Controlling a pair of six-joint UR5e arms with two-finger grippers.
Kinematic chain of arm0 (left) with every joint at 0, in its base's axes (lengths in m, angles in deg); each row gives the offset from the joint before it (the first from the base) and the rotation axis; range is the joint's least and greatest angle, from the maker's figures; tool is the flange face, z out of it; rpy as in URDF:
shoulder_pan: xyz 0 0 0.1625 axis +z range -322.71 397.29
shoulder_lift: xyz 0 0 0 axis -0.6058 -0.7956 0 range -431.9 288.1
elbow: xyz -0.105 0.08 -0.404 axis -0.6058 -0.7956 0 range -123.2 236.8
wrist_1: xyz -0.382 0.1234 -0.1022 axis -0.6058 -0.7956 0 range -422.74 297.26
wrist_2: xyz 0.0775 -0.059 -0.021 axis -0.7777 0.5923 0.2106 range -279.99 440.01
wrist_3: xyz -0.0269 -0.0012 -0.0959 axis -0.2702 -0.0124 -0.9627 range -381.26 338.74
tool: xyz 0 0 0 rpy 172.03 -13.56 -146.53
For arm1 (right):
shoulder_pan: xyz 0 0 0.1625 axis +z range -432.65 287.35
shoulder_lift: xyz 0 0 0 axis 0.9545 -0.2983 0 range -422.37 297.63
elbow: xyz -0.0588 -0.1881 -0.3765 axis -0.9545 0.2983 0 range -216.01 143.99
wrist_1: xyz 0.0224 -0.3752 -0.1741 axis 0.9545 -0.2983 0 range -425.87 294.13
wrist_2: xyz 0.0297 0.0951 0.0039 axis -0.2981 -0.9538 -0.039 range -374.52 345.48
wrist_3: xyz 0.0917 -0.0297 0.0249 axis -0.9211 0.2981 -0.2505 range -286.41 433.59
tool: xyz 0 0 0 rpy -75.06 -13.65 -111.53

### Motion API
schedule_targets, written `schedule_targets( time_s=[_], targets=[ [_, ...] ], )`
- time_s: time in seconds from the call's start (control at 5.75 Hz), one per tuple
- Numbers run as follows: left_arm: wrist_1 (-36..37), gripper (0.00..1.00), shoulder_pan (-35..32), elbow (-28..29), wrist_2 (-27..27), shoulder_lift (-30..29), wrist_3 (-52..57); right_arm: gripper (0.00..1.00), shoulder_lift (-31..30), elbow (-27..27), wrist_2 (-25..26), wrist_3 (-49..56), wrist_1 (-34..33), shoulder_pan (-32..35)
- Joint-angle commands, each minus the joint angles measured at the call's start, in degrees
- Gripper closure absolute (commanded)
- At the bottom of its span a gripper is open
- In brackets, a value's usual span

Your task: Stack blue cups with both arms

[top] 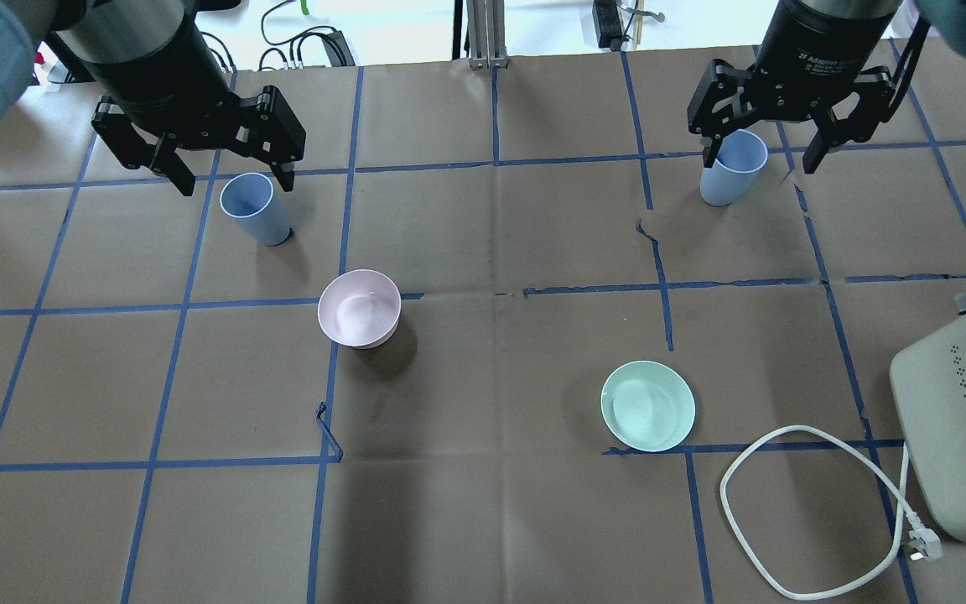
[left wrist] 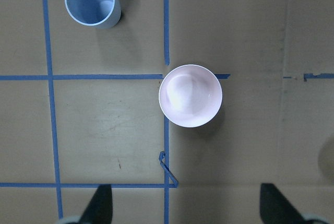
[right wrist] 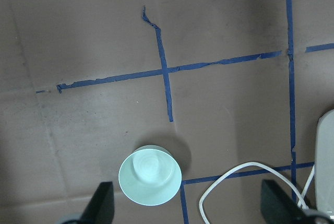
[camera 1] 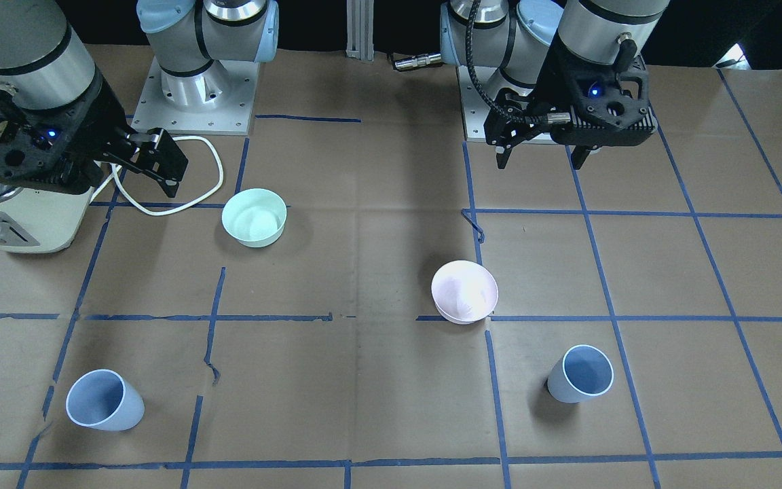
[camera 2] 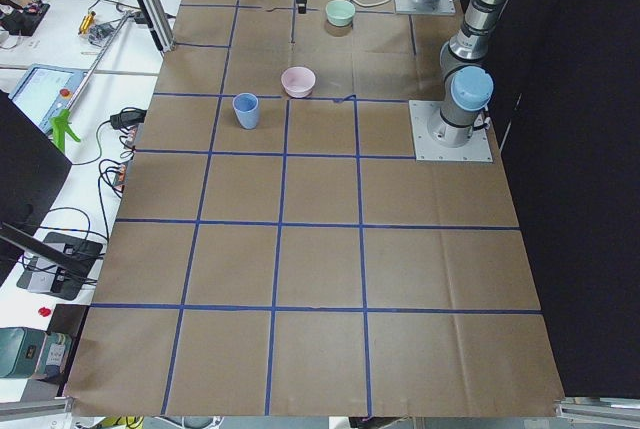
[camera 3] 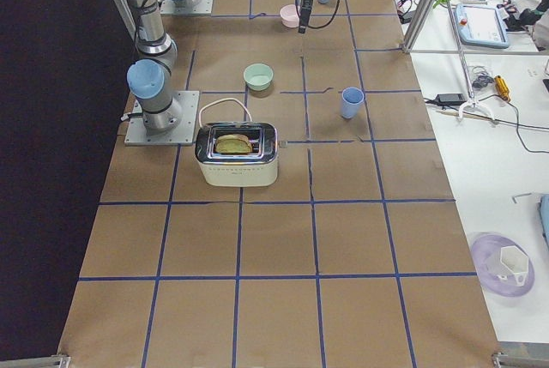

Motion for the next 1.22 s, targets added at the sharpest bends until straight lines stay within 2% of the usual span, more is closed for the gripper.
schedule_targets(
  time_s=[0.0, 0.87, 1.04],
  targets=[
    [-0.3, 0.01, 0.0, 0.3, -0.1, 0.2, 0.0, 0.00, 0.0, 0.0, 0.0, 0.0, 0.0, 0.0],
    [-0.4, 0.01, 0.0, 0.2, -0.1, 0.7, 0.2, 0.00, 1.0, 0.2, 0.1, 0.5, -1.1, -0.8],
    [-0.4, 0.01, 0.3, 0.1, -0.2, 0.8, 0.9, 0.00, 2.8, 0.5, 0.3, 9.1, -8.9, -4.5]
  ],
)
